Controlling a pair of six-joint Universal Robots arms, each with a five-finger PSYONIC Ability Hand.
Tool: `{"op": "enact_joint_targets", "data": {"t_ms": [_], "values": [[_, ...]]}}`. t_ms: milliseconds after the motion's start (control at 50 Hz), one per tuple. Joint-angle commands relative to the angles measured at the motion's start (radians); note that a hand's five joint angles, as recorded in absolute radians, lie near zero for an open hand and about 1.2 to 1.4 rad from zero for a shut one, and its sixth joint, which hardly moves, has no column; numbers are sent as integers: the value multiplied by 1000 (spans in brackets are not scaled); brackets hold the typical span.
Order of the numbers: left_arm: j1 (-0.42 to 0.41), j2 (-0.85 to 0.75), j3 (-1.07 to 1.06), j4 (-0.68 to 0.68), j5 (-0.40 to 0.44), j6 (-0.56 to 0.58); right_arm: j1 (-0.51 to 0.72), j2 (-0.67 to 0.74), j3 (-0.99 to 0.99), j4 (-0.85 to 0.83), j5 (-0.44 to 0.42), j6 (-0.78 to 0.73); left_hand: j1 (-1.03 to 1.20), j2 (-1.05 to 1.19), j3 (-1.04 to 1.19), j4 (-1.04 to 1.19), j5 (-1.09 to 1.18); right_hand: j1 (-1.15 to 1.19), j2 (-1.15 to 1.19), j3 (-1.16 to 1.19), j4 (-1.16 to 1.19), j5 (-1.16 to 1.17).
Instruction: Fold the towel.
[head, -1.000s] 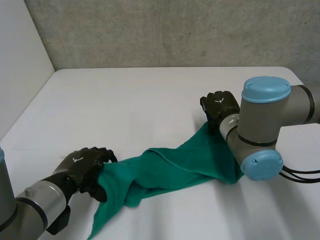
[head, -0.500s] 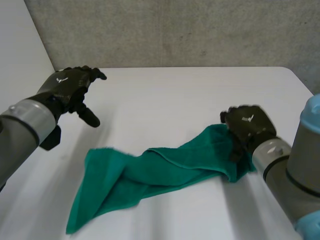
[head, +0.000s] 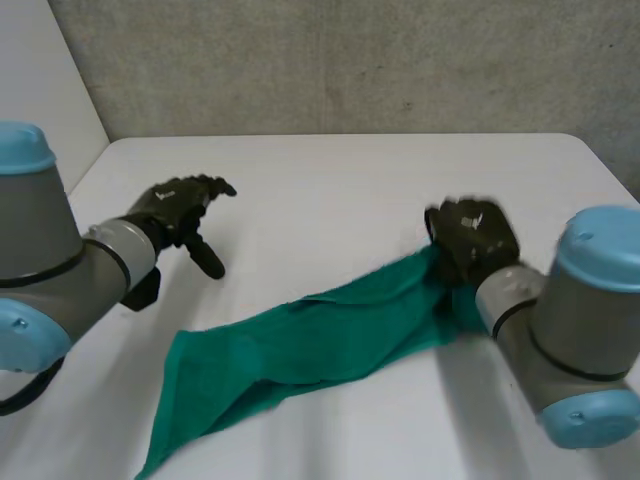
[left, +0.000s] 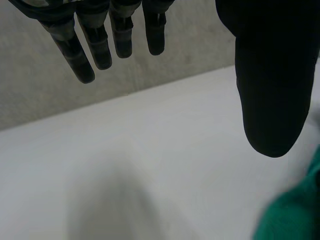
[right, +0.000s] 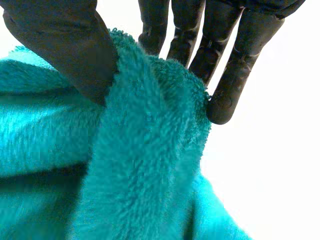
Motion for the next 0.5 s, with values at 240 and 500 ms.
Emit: {"op": "enact_joint_targets", "data": {"t_ms": [240, 500], "values": [[-16, -209, 107, -1, 271, -274, 0, -371, -90, 203, -270, -64, -18, 2, -5, 2, 12, 417, 217, 229, 206, 242], [-54, -302, 140, 18, 303, -319, -1, -373, -115, 201, -278, -62, 1116, 1135, 1129, 1136, 1146, 417, 217, 229, 206, 242]]}}
